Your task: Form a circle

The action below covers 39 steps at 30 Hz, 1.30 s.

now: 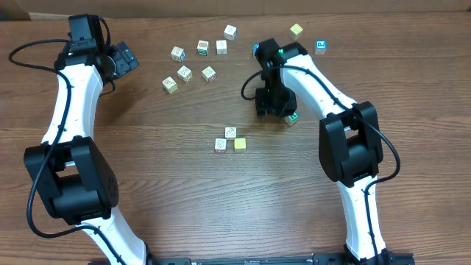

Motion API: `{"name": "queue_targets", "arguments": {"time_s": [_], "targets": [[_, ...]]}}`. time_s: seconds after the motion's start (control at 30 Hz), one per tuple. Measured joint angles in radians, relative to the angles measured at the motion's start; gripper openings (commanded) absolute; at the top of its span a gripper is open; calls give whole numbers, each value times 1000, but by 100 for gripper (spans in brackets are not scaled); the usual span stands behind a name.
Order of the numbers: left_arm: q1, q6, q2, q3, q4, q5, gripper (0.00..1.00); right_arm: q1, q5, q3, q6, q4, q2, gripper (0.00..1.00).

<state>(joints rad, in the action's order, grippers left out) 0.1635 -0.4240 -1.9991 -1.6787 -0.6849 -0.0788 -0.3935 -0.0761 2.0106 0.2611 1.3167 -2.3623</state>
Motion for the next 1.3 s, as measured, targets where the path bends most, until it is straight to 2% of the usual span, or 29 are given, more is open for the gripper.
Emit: {"name": "queue_targets", "arguments": {"time_s": [0.17,0.33,0.47,0.6,0.83,1.3], "targets": [[0,0,0,0,0,0,100,3,68,92,0,74,-1,65],[0,0,0,0,0,0,100,35,110,89,0,142,-1,70],[0,0,0,0,0,0,100,84,127,65,0,133,-1,71],[0,0,0,0,0,0,100,121,134,29,0,131,-1,68],[0,0,0,0,0,0,100,120,120,8,-1,119,-1,48],[0,0,0,0,0,0,100,116,71,8,130,89,-1,50]]}}
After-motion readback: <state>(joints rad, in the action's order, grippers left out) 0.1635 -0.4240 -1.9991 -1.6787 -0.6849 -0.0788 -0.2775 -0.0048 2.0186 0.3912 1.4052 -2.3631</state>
